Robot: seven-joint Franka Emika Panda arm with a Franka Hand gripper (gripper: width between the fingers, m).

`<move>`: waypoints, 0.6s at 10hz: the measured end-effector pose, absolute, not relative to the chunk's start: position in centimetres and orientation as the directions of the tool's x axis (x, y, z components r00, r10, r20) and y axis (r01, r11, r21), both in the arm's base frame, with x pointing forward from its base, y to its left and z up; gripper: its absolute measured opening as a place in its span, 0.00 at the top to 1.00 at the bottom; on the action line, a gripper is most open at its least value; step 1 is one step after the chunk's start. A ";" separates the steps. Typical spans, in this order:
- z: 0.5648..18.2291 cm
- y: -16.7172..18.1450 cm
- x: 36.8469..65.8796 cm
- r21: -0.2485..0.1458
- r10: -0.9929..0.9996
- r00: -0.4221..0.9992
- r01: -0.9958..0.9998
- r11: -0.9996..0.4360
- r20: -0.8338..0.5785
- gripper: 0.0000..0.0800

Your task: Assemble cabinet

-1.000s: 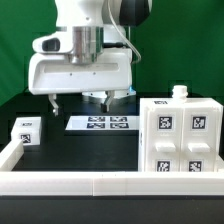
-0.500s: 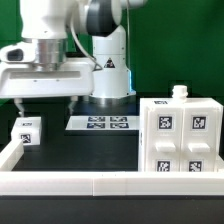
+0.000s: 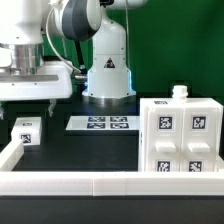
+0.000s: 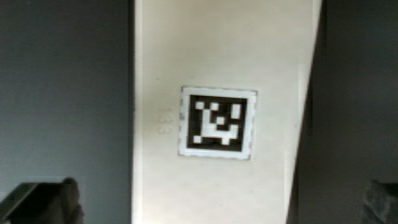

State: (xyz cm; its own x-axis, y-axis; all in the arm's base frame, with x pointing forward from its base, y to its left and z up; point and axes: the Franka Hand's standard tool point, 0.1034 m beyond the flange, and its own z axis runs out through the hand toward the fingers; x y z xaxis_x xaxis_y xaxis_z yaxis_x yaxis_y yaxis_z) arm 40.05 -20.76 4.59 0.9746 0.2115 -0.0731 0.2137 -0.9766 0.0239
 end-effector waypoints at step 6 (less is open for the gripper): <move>3.4 -20.9 40.1 0.052 0.222 0.973 0.225 -0.973 -0.058 0.00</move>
Offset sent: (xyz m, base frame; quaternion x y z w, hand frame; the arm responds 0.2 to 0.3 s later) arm 0.0000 0.0000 0.0000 0.0000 0.0000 0.0000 1.0000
